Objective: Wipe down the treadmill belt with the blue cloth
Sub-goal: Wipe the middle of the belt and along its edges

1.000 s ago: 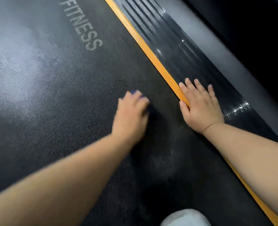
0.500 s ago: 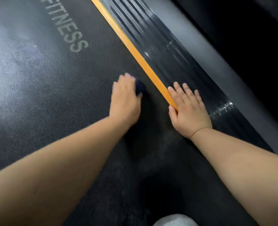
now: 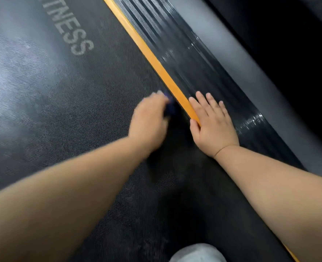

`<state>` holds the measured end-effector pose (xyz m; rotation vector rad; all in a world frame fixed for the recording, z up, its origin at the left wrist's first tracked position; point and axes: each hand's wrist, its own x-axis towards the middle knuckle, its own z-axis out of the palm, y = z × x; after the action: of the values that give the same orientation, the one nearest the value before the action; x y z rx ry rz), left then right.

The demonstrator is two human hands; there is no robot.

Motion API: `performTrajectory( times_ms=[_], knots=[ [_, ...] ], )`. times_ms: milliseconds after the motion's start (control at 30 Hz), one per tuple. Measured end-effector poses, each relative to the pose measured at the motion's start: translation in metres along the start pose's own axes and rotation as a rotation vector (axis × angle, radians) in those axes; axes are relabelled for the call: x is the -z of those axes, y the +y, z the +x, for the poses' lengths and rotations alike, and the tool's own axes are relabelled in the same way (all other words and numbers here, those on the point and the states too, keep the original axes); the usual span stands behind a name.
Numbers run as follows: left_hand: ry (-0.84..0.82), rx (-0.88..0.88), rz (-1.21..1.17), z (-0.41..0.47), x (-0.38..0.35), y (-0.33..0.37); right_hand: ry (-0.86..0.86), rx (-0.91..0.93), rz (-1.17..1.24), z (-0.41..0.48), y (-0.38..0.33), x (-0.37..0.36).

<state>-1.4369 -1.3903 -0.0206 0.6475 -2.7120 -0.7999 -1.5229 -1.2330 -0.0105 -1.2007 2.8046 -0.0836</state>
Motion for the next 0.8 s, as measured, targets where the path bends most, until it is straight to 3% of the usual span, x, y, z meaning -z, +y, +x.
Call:
performTrajectory(
  times_ms=[100,167,233,267,300,367,433,600,800],
  knots=[
    [-0.23,-0.252,-0.028,-0.042,-0.005,0.007,-0.015,-0.005,-0.012,-0.001,-0.001,0.002],
    [-0.102,-0.257,0.021,-0.018,-0.001,-0.01,-0.018,-0.004,-0.012,-0.001,-0.003,0.003],
    [0.17,-0.005,0.04,0.027,0.008,-0.031,-0.016,-0.009,-0.006,-0.001,-0.003,0.002],
    [0.217,0.161,0.039,0.048,0.014,-0.04,-0.014,-0.012,-0.008,-0.001,-0.003,0.002],
    [0.206,0.284,0.038,0.064,0.017,-0.045,-0.011,-0.009,-0.008,-0.001,-0.002,0.001],
    [0.161,0.353,0.047,0.073,0.017,-0.04,-0.004,0.006,0.0,0.0,-0.001,0.0],
    [0.112,0.273,-0.008,0.053,0.018,-0.02,-0.006,0.013,0.007,-0.001,0.001,0.0],
    [-0.259,-0.012,-0.12,-0.031,0.007,0.026,0.005,-0.009,0.012,-0.002,0.0,0.003],
    [0.095,0.255,-0.044,0.054,0.024,-0.019,0.009,-0.001,0.035,0.0,-0.001,0.002]
  ],
)
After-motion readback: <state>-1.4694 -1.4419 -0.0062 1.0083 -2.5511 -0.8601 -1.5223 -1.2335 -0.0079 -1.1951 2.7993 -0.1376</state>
